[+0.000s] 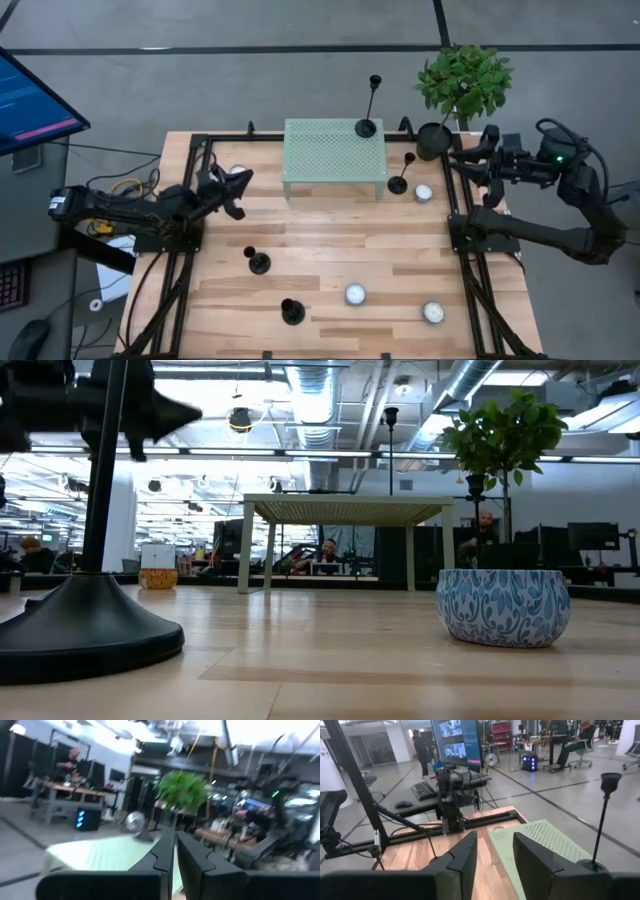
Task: Pick & Place candle stick holders
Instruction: Put the black candle holder on the shelf
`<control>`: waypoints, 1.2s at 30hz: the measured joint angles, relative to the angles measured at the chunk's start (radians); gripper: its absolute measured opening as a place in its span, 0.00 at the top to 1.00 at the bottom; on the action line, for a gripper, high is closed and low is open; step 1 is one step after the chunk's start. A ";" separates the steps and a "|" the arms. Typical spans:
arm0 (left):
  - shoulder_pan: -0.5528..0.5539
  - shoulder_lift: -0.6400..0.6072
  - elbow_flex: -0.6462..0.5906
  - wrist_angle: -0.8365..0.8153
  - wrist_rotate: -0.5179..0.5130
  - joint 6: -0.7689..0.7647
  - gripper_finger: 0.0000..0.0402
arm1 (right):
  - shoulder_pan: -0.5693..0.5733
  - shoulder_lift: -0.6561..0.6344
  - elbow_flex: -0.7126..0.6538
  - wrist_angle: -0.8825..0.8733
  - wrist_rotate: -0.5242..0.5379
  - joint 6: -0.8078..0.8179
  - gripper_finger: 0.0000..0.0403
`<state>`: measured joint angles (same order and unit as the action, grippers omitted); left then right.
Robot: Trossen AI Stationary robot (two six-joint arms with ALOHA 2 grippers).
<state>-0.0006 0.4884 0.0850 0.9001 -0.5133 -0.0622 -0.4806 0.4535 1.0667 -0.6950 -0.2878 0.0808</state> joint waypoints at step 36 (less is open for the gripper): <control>-0.080 0.505 0.836 -0.818 0.461 -0.074 0.77 | 0.003 -0.107 -0.134 0.052 0.000 -0.011 0.81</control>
<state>-0.0804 0.9935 0.9211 0.0824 -0.0519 -0.1366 -0.4778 0.3466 0.9329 -0.6434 -0.2882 0.0696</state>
